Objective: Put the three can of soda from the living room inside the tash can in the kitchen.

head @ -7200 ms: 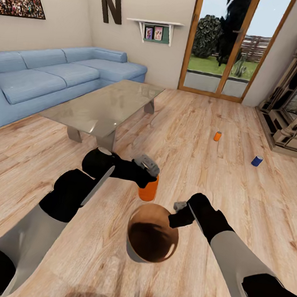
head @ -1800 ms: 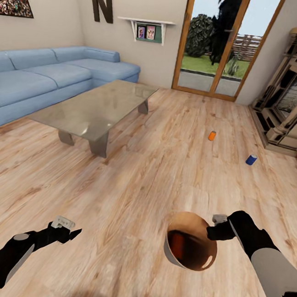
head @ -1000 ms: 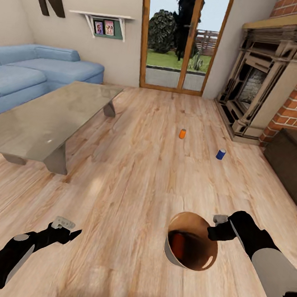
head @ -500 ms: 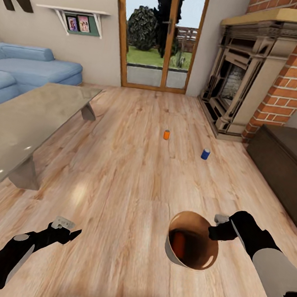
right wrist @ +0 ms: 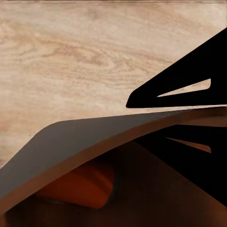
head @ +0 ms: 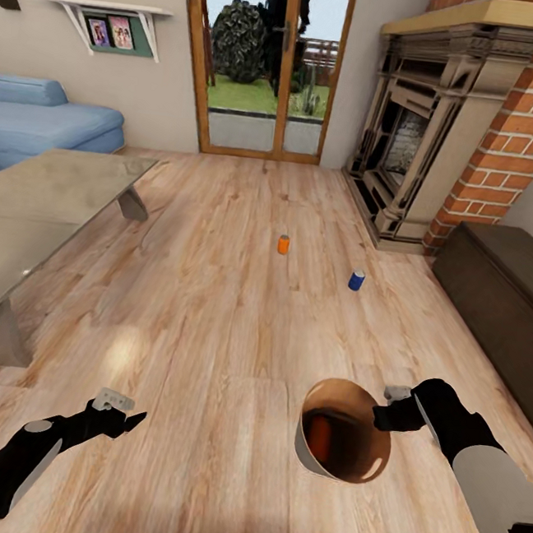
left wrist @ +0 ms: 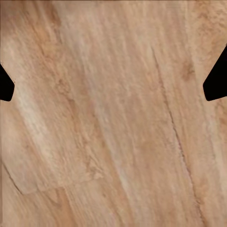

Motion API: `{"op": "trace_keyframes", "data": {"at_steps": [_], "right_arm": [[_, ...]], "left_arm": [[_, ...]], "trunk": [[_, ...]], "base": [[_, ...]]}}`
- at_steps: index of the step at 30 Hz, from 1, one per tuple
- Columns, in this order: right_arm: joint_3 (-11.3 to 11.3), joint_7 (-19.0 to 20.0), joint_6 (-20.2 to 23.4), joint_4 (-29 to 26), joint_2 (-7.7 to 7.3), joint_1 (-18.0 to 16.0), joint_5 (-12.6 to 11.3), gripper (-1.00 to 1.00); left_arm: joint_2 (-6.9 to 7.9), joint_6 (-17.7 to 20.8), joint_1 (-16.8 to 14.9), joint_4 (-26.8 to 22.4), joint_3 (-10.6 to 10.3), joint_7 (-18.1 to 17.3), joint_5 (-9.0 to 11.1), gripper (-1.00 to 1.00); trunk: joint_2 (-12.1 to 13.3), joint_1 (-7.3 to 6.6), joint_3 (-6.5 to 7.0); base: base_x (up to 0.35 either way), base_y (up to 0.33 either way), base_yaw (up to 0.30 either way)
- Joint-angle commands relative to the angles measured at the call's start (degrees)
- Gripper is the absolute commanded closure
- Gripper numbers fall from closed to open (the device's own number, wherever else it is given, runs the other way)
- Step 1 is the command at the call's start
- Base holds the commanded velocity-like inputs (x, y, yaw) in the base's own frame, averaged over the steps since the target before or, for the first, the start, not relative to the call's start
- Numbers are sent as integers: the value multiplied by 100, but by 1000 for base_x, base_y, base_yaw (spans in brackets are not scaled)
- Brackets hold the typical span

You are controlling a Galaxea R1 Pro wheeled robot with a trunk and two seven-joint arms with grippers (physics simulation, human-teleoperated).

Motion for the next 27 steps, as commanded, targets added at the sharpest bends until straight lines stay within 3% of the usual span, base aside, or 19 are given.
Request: {"op": "trace_keyframes", "data": {"at_steps": [1, 13, 27], "right_arm": [[-9, 26, 41, 0, 1, -3, -128, 100], [15, 22, 41, -7, 18, -3, -129, 100], [8, 26, 41, -8, 19, -3, -132, 100]], "left_arm": [[0, 0, 0, 0, 0, 1, 0, -100], [-47, -8, 0, 0, 0, 5, -7, -100], [-53, -9, 0, 5, 0, 6, -8, -100]], "trunk": [[0, -1, -7], [0, -1, -54], [0, -1, -55]], "base": [[315, -104, -153], [315, -104, -99], [315, -104, -235]]}}
